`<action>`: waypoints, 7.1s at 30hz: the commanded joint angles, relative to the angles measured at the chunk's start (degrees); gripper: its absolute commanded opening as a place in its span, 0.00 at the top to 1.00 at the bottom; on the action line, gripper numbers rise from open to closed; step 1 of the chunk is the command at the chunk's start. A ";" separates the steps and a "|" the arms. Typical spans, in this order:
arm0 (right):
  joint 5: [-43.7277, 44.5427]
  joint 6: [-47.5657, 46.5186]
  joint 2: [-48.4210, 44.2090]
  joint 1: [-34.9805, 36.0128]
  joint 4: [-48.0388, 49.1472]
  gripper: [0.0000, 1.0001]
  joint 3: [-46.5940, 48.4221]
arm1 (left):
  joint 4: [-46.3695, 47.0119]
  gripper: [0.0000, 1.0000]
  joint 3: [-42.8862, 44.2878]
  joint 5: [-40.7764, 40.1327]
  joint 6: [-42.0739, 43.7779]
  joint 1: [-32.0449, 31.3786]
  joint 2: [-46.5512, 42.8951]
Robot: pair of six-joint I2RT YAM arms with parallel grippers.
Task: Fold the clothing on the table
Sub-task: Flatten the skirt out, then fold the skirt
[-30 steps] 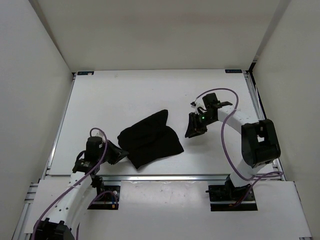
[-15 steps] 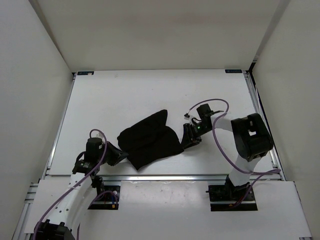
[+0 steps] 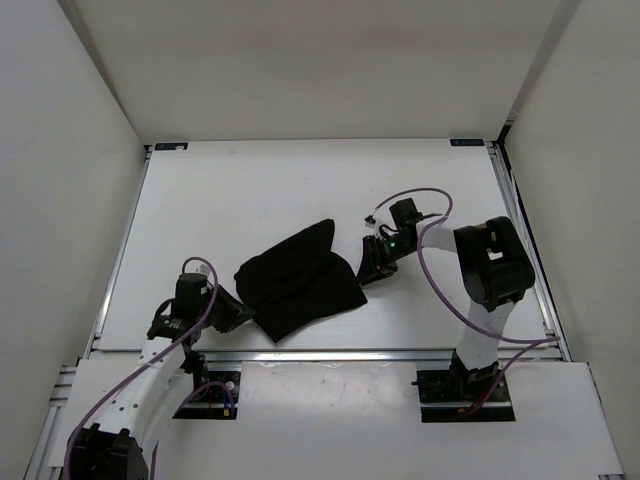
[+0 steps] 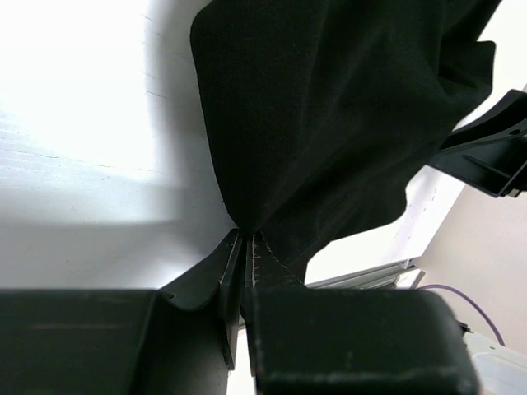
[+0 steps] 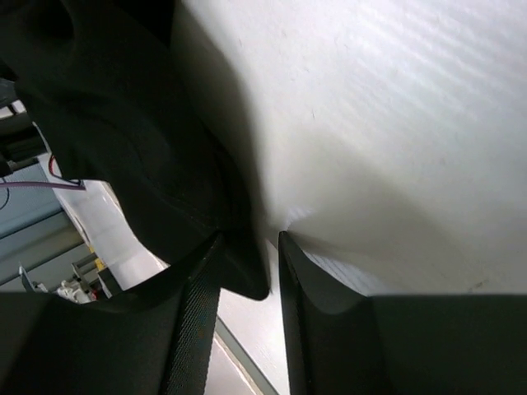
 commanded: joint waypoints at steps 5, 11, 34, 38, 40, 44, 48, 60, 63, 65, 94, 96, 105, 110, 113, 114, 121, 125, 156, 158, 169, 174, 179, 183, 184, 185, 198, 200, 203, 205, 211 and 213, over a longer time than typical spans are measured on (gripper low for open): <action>-6.79 0.89 2.10 2.90 3.23 0.68 -0.16 | 1.04 0.82 2.32 -1.95 2.01 -0.39 2.68; -13.92 2.91 0.43 4.49 6.06 0.92 -6.23 | 5.70 0.82 3.90 -4.32 2.97 -2.93 8.65; -1.43 3.79 -4.33 -4.22 -3.00 1.00 -7.46 | 11.96 0.28 7.77 -6.52 -1.60 -20.52 17.82; -6.44 5.29 -1.60 1.48 -4.59 1.00 -7.28 | 6.94 0.28 7.95 -7.66 -0.63 -14.48 10.80; -7.06 5.55 -0.46 4.73 -4.59 1.00 -6.67 | 3.44 0.28 7.95 -7.57 -0.54 -11.22 7.27; -7.68 6.43 1.57 8.01 -3.80 1.00 -5.36 | -1.49 0.29 6.02 -6.69 -0.10 -6.99 1.21; -8.91 6.60 2.79 7.22 -3.88 1.00 -4.82 | -5.19 0.28 3.21 -9.67 -0.28 -7.59 -1.88; -8.30 5.90 3.24 6.95 -4.76 1.00 -4.21 | -11.17 0.31 -1.72 -6.35 -2.38 -6.98 -8.38; -8.29 5.73 3.41 6.86 -5.03 1.00 -4.21 | -8.99 0.35 -4.26 -5.55 -6.24 -8.91 -10.23; -7.95 5.72 3.67 6.78 -5.56 1.00 -3.77 | -6.18 0.43 -6.72 -4.24 -7.91 -9.53 -10.50; 15.17 4.84 -17.50 -7.20 -17.16 1.00 8.83 | 0.18 1.00 62.78 -11.88 30.91 -16.21 62.08; 15.96 5.55 -19.52 -6.50 -16.98 1.00 3.30 | -0.70 1.00 63.23 -12.41 32.93 -16.56 64.46; 16.84 8.10 -26.64 -8.95 -17.58 1.00 -3.87 | -0.79 1.00 52.51 -5.56 31.71 -13.22 53.85; 21.50 5.39 -28.06 -9.22 -21.19 1.00 10.16 | -2.20 1.00 58.21 -3.88 30.39 -12.88 44.53; 23.34 3.09 -23.77 -10.97 -23.83 1.00 22.37 | -4.74 1.00 69.36 -4.41 31.62 -10.25 49.68; 25.00 2.04 -22.70 -11.59 -24.36 1.00 24.95 | -5.36 1.00 74.78 -4.06 32.15 -9.45 52.75; 31.88 -0.96 -17.85 -11.77 -26.21 0.99 42.20 | -8.71 1.00 89.70 -1.07 32.06 -7.94 57.38; 31.25 -2.71 -26.87 -9.32 -24.98 0.99 31.52 | -2.66 1.00 74.43 1.99 30.49 -10.76 47.79; 14.29 6.07 -13.71 -17.13 -5.74 0.55 23.40 | 9.76 0.31 78.93 4.65 18.00 -7.07 65.61; 14.20 6.16 -16.09 -16.43 -5.64 0.50 21.47 | 8.61 0.30 79.40 6.92 18.27 -6.72 65.88; 23.34 8.00 -22.43 -6.76 -8.37 0.52 1.08 | 5.45 0.33 52.68 -1.69 27.67 -17.00 56.30; 27.22 7.66 -22.34 -8.07 -8.27 0.53 1.06 | 7.55 0.32 52.24 -8.61 25.21 -15.43 57.79; 26.86 6.87 -20.58 -9.22 -9.24 0.54 4.75 | 7.73 0.34 57.69 -10.30 22.40 -13.23 62.97; 26.95 6.61 -19.88 -9.57 -9.24 0.54 5.28 | 10.36 0.35 58.22 -7.85 19.85 -12.26 65.87; 27.30 6.86 -19.53 -9.40 -9.51 0.54 5.20 | 10.63 0.35 58.22 -7.32 18.63 -12.08 66.32; 27.48 6.52 -19.61 -9.05 -9.68 0.54 5.72 | 11.15 0.36 57.70 -7.22 18.18 -11.99 66.67; 27.83 6.07 -19.53 -11.33 -10.39 0.54 5.54 | 15.20 0.44 58.74 -4.85 14.05 -12.88 70.97; 28.00 6.16 -19.53 -11.77 -10.39 0.54 5.11 | 15.20 0.47 59.45 -4.14 13.96 -13.57 72.11; 28.44 5.82 -19.61 -12.03 -10.30 0.54 5.37 | 15.20 0.50 60.15 -3.89 13.70 -14.19 73.00; 28.97 5.73 -19.44 -12.29 -9.95 0.53 4.94 | 15.46 0.57 60.24 -3.44 13.87 -14.54 73.52; 28.36 5.90 -18.22 -13.88 -8.73 0.53 5.72 | 15.47 0.88 61.03 -1.86 13.61 -14.80 74.23; 27.48 6.43 -17.25 -14.84 -8.02 0.53 6.25 | 15.64 1.00 61.03 -1.69 13.70 -14.37 73.71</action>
